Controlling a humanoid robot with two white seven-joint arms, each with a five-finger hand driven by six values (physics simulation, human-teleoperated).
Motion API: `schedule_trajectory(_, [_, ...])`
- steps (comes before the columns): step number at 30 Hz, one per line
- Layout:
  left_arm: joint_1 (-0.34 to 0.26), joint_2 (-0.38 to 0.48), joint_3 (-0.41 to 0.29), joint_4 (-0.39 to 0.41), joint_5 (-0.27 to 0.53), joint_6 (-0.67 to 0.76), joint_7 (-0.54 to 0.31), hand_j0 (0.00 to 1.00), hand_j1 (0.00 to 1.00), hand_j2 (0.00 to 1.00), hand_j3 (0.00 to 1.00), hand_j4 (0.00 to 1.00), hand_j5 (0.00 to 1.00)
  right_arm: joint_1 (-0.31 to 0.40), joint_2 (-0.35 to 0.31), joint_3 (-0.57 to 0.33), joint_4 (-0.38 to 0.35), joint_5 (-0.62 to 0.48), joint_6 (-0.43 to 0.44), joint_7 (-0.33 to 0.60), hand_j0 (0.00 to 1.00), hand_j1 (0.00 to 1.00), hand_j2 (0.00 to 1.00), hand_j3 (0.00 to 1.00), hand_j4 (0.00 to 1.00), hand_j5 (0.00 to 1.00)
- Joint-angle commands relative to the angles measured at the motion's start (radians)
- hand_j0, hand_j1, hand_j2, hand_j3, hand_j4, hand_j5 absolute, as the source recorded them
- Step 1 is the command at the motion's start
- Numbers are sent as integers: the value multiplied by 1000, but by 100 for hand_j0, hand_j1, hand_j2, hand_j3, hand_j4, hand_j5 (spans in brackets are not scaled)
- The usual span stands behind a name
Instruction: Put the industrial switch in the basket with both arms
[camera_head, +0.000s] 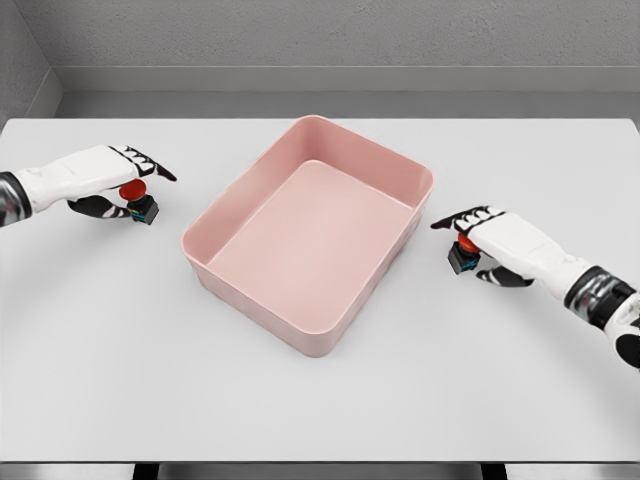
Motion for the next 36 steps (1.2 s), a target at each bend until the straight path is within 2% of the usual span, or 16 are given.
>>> schedule_trajectory(1, [0, -9, 1, 5, 1, 1, 0, 79, 79, 79, 79, 79, 79, 0, 3, 11, -3, -1, 0, 2, 85, 85, 85, 85, 85, 85])
schedule_trajectory(3, [0, -18, 1, 22, 1, 1, -6, 80, 80, 80, 80, 80, 80, -2, 3, 11, -3, -1, -3, 5, 83, 83, 83, 83, 83, 83])
schedule_trajectory(8, [0, -18, 1, 25, 1, 1, -7, 80, 80, 80, 80, 80, 80, 0, 2, 9, -2, 13, -6, -8, 72, 72, 72, 72, 72, 72])
schedule_trajectory(13, [0, -18, 1, 49, 1, 1, -7, 79, 79, 79, 79, 79, 79, -2, 2, 8, 5, 56, -3, -26, 56, 56, 56, 56, 56, 56])
schedule_trajectory(18, [0, -18, 1, 49, -12, 1, -7, 72, 72, 72, 72, 72, 72, -2, 2, 8, 5, 56, -2, -32, 43, 43, 43, 43, 43, 43])
schedule_trajectory(28, [2, -16, 2, 48, -9, 1, -19, 55, 55, 55, 55, 55, 55, -21, 2, 6, 2, 54, -11, -32, 43, 43, 43, 43, 43, 43])
schedule_trajectory(36, [2, -16, 2, 46, -5, 1, -19, 55, 55, 55, 55, 55, 55, -29, 2, 6, -2, 53, -13, -26, 43, 43, 43, 43, 43, 43])
